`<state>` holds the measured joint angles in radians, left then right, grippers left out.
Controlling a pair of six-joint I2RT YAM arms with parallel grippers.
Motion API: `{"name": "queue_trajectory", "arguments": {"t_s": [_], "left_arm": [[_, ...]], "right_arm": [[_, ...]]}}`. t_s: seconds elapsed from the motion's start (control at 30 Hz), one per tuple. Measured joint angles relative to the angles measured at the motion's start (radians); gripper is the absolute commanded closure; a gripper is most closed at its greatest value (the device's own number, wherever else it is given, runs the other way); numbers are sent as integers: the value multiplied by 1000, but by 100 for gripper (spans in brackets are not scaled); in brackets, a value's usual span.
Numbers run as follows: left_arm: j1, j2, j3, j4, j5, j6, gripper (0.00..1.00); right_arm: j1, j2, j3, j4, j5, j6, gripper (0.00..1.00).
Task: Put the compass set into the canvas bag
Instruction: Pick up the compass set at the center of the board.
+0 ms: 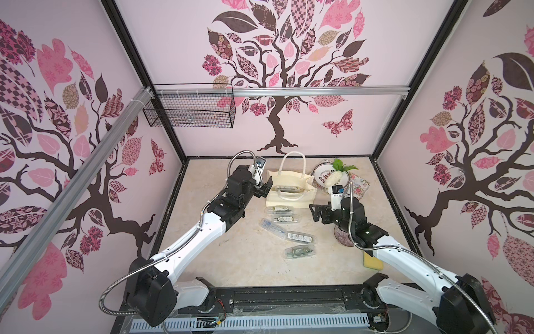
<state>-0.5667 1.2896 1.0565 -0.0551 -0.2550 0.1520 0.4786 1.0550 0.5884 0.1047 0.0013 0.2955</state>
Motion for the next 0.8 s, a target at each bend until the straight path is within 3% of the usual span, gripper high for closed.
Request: {"name": "queue_trajectory", "arguments": {"t_s": [0.37, 0.8], "left_arm": [[-1, -52, -61, -154, -40, -357, 3], [-2, -235, -191, -219, -79, -477, 3]], "right_arm": [[127, 119, 103, -51, 32, -26, 0], [229, 263, 211, -105, 36, -167, 0]]}}
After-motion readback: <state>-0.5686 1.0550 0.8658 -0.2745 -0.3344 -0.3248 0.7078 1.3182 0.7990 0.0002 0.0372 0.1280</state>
